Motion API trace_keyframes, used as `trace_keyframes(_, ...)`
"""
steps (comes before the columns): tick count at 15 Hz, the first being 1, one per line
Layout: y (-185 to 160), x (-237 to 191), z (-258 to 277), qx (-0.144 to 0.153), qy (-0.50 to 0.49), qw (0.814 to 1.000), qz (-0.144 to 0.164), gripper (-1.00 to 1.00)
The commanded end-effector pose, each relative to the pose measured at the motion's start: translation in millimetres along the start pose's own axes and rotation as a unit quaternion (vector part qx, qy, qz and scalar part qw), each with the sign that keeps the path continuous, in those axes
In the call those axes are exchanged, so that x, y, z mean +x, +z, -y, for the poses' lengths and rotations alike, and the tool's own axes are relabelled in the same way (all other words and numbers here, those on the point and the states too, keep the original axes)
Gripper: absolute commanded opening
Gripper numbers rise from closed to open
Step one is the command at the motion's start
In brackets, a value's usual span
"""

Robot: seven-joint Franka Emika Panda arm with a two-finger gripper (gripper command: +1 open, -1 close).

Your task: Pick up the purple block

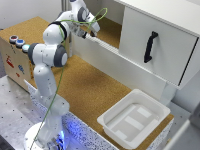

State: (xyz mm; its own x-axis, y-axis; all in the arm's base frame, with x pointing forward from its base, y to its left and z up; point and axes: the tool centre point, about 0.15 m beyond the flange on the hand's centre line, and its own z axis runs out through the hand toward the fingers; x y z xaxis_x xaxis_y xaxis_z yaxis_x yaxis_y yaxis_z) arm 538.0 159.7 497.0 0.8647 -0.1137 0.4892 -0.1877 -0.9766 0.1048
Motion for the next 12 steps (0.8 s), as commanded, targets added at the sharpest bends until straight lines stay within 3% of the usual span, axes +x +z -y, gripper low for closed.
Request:
trace_keyframes(1, -7.0, -51.8, -74.9, 0.101, -0.033, 0.993, -0.05, -1.0)
trace_keyframes(8, -5.0, -84.0, -182.4, 0.079, -0.013, 0.995, -0.051, -1.0)
trace_keyframes(12, 20.8, -91.9, -251.1, 0.051, 0.025, 0.998, -0.038, -1.0)
